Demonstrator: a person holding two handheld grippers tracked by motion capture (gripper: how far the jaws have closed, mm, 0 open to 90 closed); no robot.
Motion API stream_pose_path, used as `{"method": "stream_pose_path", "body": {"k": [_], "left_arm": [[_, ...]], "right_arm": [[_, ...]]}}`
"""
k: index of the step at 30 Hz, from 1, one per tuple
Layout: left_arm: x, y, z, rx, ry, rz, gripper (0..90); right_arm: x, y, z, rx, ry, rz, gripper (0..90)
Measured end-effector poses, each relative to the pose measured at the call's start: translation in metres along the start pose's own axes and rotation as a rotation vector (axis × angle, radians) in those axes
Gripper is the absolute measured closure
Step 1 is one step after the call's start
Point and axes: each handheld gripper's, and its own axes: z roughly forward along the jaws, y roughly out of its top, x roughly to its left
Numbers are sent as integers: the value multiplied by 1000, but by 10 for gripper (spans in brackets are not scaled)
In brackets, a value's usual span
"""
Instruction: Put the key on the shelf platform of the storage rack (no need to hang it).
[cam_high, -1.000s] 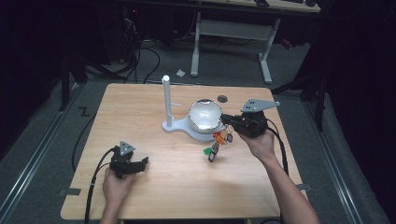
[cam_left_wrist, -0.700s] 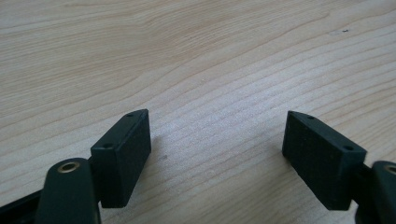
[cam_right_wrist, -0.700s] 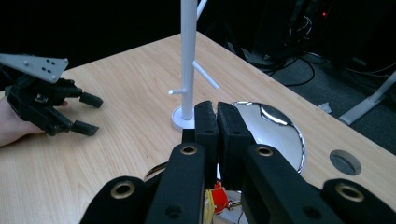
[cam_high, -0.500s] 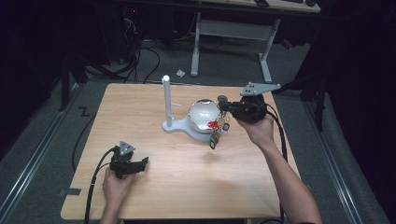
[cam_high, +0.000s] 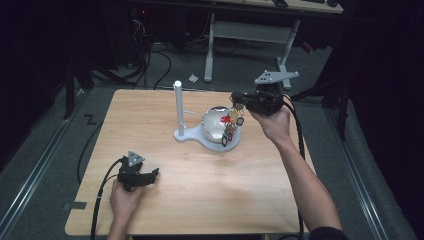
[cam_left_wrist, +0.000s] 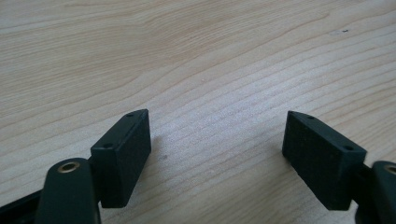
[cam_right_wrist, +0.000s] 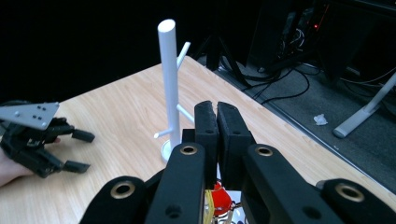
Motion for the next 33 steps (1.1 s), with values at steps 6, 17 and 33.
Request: {"method": "stream_pose_path", "body": {"k": [6, 17, 33], "left_arm": [[0, 0, 0, 0, 0, 0, 241], [0, 0, 0, 0, 0, 1, 241], [0, 0, 0, 1, 0, 3, 241]], "right_arm": [[-6, 9, 11, -1, -17, 13, 889], [-15, 9, 37, 18, -45, 39, 889], [-23, -8, 59, 52, -49, 67, 887]]}}
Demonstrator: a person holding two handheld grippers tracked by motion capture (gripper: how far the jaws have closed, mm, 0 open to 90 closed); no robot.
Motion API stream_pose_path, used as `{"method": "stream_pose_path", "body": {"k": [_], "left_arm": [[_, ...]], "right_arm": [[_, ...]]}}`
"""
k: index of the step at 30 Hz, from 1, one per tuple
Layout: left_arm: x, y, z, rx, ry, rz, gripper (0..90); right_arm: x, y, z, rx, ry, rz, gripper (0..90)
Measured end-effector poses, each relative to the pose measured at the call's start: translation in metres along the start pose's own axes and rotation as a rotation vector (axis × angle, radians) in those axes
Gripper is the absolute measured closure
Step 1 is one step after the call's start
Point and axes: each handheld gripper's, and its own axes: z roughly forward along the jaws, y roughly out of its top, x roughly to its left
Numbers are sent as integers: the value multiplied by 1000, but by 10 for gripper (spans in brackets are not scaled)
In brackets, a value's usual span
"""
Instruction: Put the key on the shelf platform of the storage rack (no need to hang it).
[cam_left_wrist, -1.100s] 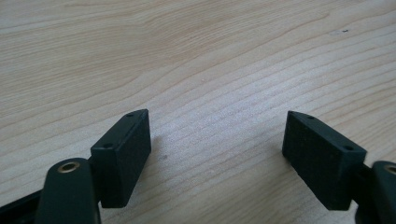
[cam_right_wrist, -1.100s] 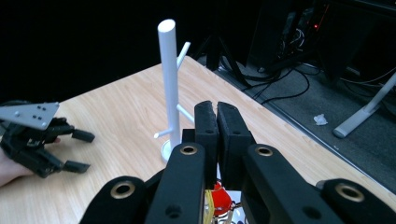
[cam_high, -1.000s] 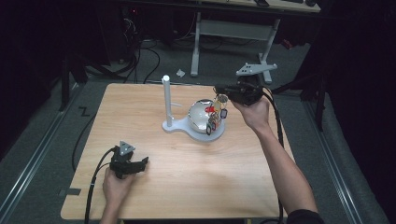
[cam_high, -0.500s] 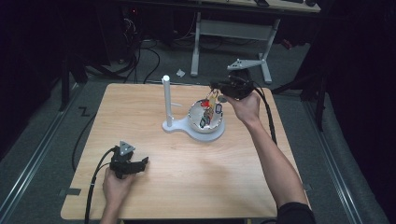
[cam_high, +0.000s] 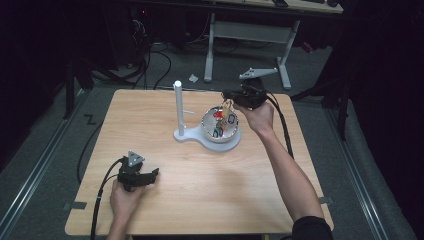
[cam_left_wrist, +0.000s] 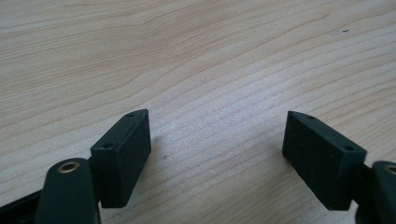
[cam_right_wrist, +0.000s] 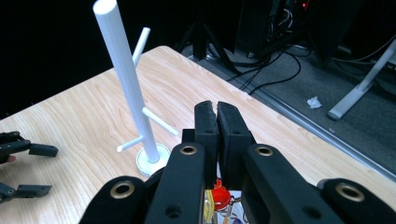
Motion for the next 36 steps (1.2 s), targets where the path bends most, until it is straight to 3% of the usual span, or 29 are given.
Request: {"method": "stream_pose_path", "body": {"k": [13, 36], "left_arm": [[0, 0, 0, -1, -1, -1, 241], [0, 0, 0, -1, 0, 0, 240]], "right_arm": [[0, -7, 10, 21, 5, 2, 886], [-4, -37, 32, 92, 29, 32, 885]]}}
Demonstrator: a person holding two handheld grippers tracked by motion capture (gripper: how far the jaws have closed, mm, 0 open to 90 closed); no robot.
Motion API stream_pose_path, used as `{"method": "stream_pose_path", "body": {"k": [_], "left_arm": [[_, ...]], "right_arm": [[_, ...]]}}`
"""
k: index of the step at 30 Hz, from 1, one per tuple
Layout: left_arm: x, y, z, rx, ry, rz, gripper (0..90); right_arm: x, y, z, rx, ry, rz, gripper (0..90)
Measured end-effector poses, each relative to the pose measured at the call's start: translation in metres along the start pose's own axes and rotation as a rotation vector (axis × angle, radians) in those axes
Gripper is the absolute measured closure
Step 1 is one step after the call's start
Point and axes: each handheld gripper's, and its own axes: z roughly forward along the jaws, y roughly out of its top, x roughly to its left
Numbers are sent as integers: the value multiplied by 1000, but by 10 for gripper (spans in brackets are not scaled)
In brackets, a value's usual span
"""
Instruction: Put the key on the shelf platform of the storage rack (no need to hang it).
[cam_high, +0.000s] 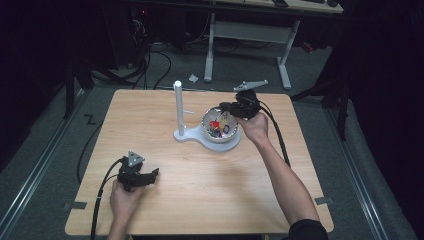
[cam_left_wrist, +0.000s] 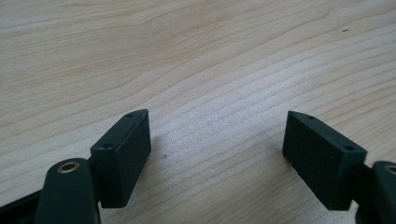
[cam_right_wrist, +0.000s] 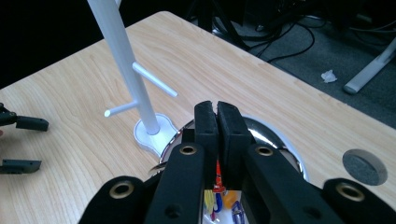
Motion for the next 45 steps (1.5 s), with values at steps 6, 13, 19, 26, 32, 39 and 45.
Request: {"method": "stream_pose_path", "body": {"k": [6, 13, 19, 26, 32, 39, 45], "left_arm": [[0, 0, 0, 0, -1, 0, 240], [0, 0, 0, 0, 0, 0, 241], [0, 0, 0, 0, 0, 0, 240], [0, 0, 0, 0, 0, 0, 240], [0, 0, 0, 0, 0, 0, 241], [0, 0, 0, 0, 0, 0, 241], [0, 0, 0, 0, 0, 0, 241]], "right_arm": [[-2, -9, 6, 18, 5, 14, 885], [-5, -17, 8, 23, 6, 25, 882], [-9, -24, 13, 47, -9, 36, 880], [-12, -36, 24, 89, -25, 47, 879], [-12, -38, 27, 106, -30, 44, 865], [-13, -43, 26, 115, -24, 63, 787], [-16, -45, 19, 87, -16, 84, 708]]}}
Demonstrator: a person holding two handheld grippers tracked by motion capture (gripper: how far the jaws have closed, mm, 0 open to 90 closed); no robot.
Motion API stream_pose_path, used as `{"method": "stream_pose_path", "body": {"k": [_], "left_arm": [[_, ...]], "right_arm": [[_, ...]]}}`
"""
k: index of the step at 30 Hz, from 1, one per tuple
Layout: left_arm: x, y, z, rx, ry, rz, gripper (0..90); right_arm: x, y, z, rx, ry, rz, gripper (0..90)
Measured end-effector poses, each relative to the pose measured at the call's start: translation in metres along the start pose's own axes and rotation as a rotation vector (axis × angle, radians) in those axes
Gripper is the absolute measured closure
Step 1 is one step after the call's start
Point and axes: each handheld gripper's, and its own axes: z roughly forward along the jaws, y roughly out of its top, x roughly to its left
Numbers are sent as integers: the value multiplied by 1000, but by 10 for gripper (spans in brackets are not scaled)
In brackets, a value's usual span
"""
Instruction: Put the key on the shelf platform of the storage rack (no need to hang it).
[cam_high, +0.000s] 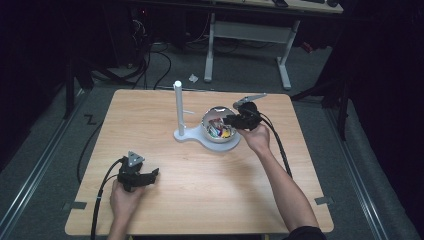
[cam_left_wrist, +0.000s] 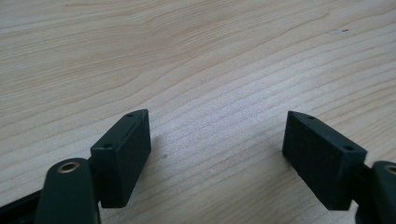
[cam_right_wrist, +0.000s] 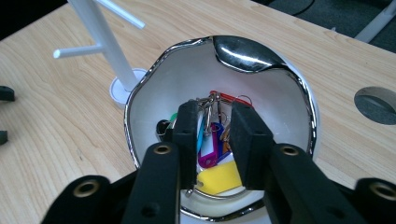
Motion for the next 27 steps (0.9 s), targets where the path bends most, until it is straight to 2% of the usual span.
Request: {"method": "stream_pose_path", "body": {"k": [1, 11, 17, 27], "left_arm": [[0, 0, 0, 0, 0, 0, 240], [0, 0, 0, 0, 0, 0, 241], [0, 0, 0, 0, 0, 0, 241], [0, 0, 0, -1, 0, -1, 241]], "right_arm": [[-1, -1, -4, -11, 4, 6, 673], [-4, -5, -27, -69, -5, 32, 560], [-5, -10, -40, -103, -24, 45, 537], [-7, -18, -67, -141, -26, 97, 533]]}}
